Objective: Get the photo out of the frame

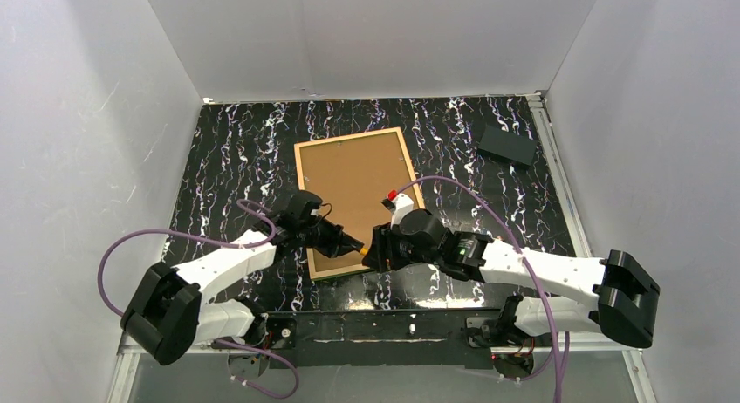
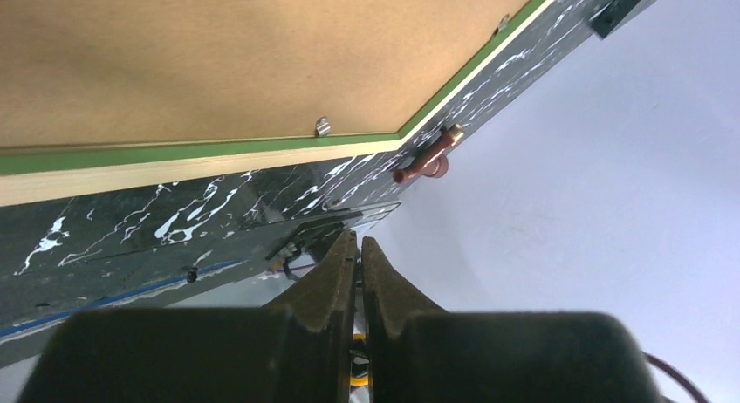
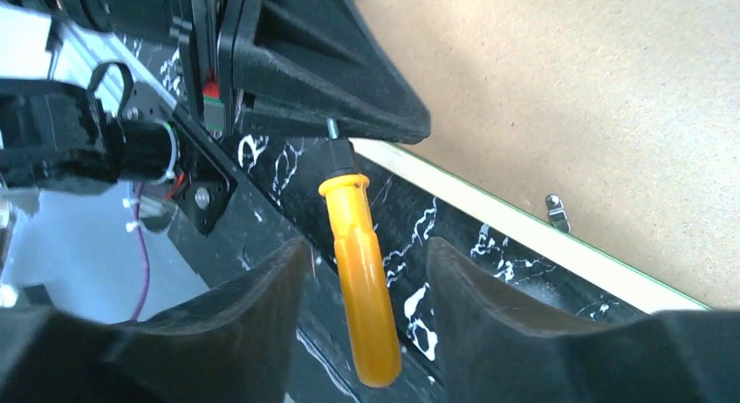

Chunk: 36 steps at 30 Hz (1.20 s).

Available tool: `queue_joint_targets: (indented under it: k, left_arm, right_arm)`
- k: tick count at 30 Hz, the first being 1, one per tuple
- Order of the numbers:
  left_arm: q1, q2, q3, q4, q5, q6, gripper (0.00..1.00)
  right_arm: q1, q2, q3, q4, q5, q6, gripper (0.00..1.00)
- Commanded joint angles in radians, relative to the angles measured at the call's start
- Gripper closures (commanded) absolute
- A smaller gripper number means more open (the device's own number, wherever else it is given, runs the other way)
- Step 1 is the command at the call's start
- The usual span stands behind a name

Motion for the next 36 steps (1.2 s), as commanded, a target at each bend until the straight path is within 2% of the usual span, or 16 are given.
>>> queue_joint_targets:
  k: [1, 6, 12, 25, 31, 36]
  left_arm:
    - [-0.001, -0.059, -0.065, -0.054, -0.031, -0.227, 1.0]
    - [-0.003, -0.062, -0.103, 0.059, -0.032, -0.306, 1.0]
    - [-0.003, -0.078, -0.118, 0.112, -0.029, -0.327, 1.0]
    - [-0.003, -0.112, -0.144, 0.148, -0.029, -0.339, 1.0]
    - [-0.002, -0.1, -0.136, 0.143, -0.018, -0.332, 1.0]
    - [-0.003, -0.093, -0.135, 0.154, -0.02, -0.335, 1.0]
  right_arm:
    - [0.046, -0.033, -0.009, 0.131, 0.165, 0.012, 0.37]
    - [0.047, -0.043, -0.079, 0.331, 0.129, 0.027, 0.39]
    - [0.046, -0.025, -0.117, 0.381, 0.122, 0.067, 0.42]
    - [0.033, -0.042, -0.145, 0.376, 0.171, 0.099, 0.47]
    - [0.028, -0.039, -0.123, 0.393, 0.204, 0.091, 0.47]
    - [0.018, 0.009, -0.071, 0.373, 0.173, 0.08, 0.54]
